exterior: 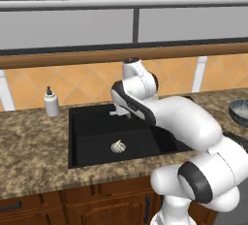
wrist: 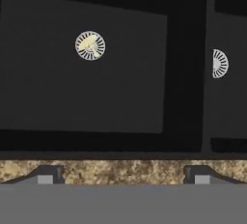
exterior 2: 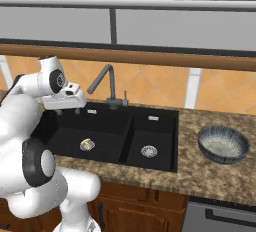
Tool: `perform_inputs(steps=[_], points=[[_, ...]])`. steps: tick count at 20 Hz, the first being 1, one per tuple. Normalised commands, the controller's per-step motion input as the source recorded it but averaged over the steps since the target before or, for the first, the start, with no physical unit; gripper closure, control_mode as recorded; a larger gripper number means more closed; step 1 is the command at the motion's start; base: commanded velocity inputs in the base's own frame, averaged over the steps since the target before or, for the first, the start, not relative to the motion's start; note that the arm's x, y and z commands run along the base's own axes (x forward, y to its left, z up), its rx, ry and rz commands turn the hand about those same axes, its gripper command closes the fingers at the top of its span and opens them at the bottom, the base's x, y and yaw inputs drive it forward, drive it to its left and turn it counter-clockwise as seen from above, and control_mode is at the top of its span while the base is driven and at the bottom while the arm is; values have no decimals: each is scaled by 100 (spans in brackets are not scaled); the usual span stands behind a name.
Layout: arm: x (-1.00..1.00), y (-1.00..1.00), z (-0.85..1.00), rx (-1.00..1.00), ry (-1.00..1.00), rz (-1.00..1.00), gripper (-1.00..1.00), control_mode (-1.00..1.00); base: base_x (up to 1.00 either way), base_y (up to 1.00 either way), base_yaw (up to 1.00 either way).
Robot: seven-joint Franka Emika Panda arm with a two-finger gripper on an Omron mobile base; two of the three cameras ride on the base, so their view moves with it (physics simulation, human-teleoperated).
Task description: Pick the mushroom from the sink and place it in the bowl. Then pick the bowl and place it in the microwave. Then close the microwave door and press the start button.
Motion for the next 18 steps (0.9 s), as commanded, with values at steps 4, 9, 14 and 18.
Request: perform_inputs(steps=[4, 9, 14, 18], points=[[36, 94, -100, -33, 11, -10, -100, -100, 0, 0, 0], [35, 30, -93, -7, 0, -14, -100, -100, 0, 0, 0], [12, -16, -100, 0, -1, -7, -100, -100, 0, 0, 0], [0, -31, -71, 0, -3, -4, -100, -100, 0, 0, 0]])
